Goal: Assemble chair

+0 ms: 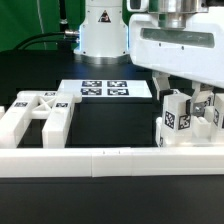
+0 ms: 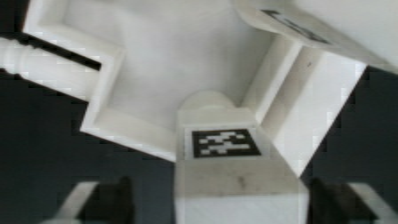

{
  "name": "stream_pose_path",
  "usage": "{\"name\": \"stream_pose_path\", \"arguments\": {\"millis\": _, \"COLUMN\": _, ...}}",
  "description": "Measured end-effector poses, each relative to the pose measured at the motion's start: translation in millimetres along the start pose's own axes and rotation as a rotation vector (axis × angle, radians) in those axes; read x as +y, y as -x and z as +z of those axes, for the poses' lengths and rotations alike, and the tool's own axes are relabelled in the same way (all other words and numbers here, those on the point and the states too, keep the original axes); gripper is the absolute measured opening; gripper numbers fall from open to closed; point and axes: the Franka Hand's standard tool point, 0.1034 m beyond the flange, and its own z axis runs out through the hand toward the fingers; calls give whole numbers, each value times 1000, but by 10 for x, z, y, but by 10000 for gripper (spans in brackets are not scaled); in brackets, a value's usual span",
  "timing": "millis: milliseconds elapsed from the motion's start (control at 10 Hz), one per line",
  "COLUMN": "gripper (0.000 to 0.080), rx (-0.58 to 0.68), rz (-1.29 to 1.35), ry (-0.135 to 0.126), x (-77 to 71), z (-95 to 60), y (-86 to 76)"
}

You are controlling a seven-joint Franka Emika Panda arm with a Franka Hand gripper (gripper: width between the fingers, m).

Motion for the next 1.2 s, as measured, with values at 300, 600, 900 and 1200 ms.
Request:
{"name": "stream_pose_path", "arguments": {"millis": 300, "gripper": 637, "rx": 2, "rz": -220, "ry": 3, "x": 8, "z": 5, "y": -12}}
{"name": "stream_pose_path", "arguments": {"millis": 600, "gripper": 649, "rx": 4, "rz": -457, "ry": 7, "x": 9, "z": 6, "y": -10}}
{"name": "stream_pose_path", "arguments": {"millis": 900, "gripper": 649, "rx": 8, "rz": -757, "ry": 13, "x": 15, "z": 3, "y": -28}}
{"name": "stream_pose_path", "arguments": {"millis": 1200, "gripper": 649, "rx": 11, "rz": -966, "ry": 19, "x": 13, "z": 1, "y": -29}}
